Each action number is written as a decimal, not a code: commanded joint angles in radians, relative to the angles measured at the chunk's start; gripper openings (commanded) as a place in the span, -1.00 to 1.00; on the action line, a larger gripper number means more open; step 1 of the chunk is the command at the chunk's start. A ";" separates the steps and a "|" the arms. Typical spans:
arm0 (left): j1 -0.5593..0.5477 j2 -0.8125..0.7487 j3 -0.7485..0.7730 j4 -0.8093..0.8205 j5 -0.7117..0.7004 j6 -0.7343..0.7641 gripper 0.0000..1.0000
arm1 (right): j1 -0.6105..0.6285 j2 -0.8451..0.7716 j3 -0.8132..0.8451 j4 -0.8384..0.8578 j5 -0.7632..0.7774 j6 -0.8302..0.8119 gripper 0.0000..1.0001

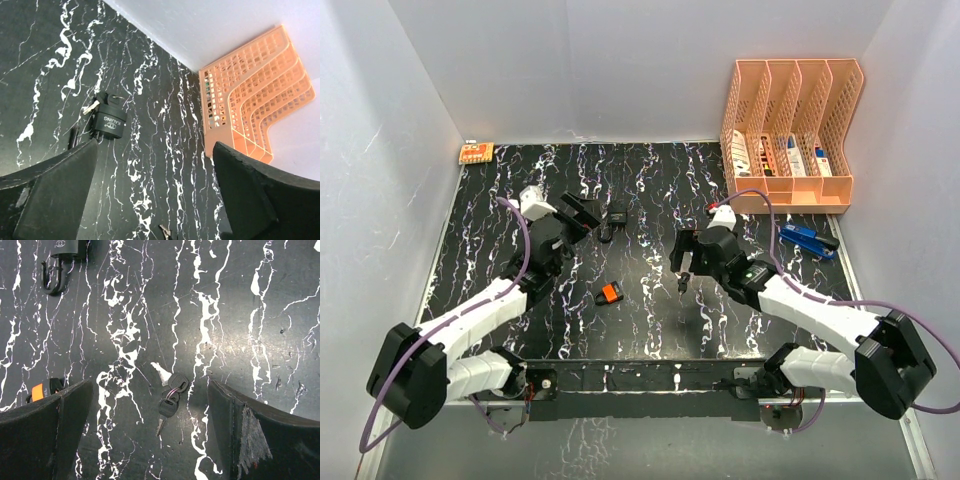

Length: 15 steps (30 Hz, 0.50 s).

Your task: Unlock with the key

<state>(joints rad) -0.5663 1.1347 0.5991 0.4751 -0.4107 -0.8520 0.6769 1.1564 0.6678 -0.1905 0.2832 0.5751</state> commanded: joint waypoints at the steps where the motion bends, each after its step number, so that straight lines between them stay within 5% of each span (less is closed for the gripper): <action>1: 0.006 0.004 0.031 -0.034 -0.030 -0.067 0.97 | 0.005 -0.033 -0.012 0.050 0.060 0.002 0.96; 15: 0.010 -0.015 -0.141 0.380 0.082 -0.032 0.97 | 0.005 -0.111 -0.051 0.089 0.084 -0.010 0.96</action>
<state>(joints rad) -0.5644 1.1458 0.4633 0.7238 -0.3458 -0.8970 0.6788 1.0664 0.6113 -0.1558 0.3420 0.5758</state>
